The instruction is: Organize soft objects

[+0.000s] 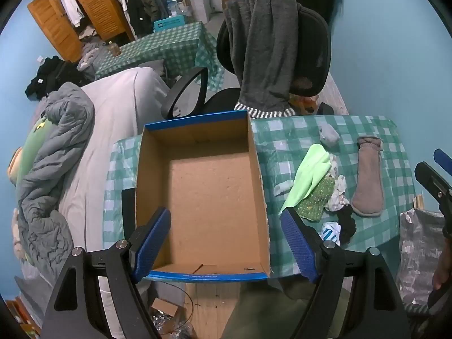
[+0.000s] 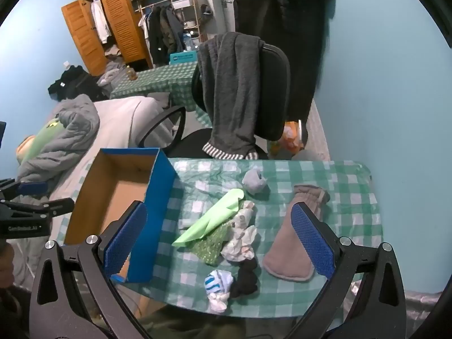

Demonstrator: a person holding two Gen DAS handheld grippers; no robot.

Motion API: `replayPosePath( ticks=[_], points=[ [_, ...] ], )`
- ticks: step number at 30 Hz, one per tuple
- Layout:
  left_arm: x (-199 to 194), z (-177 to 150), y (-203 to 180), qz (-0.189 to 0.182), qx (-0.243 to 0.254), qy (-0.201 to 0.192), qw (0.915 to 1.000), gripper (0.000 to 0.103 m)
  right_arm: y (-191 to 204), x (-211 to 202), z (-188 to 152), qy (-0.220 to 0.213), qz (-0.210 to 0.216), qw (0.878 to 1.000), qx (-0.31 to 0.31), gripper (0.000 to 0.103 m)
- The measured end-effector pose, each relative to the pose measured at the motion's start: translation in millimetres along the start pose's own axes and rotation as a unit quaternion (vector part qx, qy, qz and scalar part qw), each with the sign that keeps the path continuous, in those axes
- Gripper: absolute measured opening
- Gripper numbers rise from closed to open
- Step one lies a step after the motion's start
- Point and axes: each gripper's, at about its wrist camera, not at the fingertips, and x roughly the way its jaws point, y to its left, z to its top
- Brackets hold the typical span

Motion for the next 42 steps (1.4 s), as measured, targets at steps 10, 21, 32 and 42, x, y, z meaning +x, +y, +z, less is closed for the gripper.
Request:
replayPosePath(
  ticks=[10, 21, 32, 42],
  points=[
    [-3.0, -1.1, 6.3, -0.005, -0.01, 0.006, 0.9999, 0.082, -4.0, 0.5, 0.4, 0.002, 0.0, 1.0, 0.0, 0.101],
    [-1.8, -1.3, -2.6, 0.002, -0.012, 0.006, 0.9999, 0.082, -6.7, 1.7, -2.3, 0.001, -0.002, 1.0, 0.001, 0.101],
    [-1.4, 2.5, -6.4, 0.003, -0.011, 0.007, 0.9999, 0.082, -10.0, 3.9, 2.8, 0.003, 0.0, 1.0, 0.001, 0.101],
    [-0.9, 8.3, -9.0, 0.001, -0.011, 0.005, 0.9999, 0.082, -10.3, 6.6, 5.9, 0.005, 0.0, 1.0, 0.001, 0.101]
  ],
)
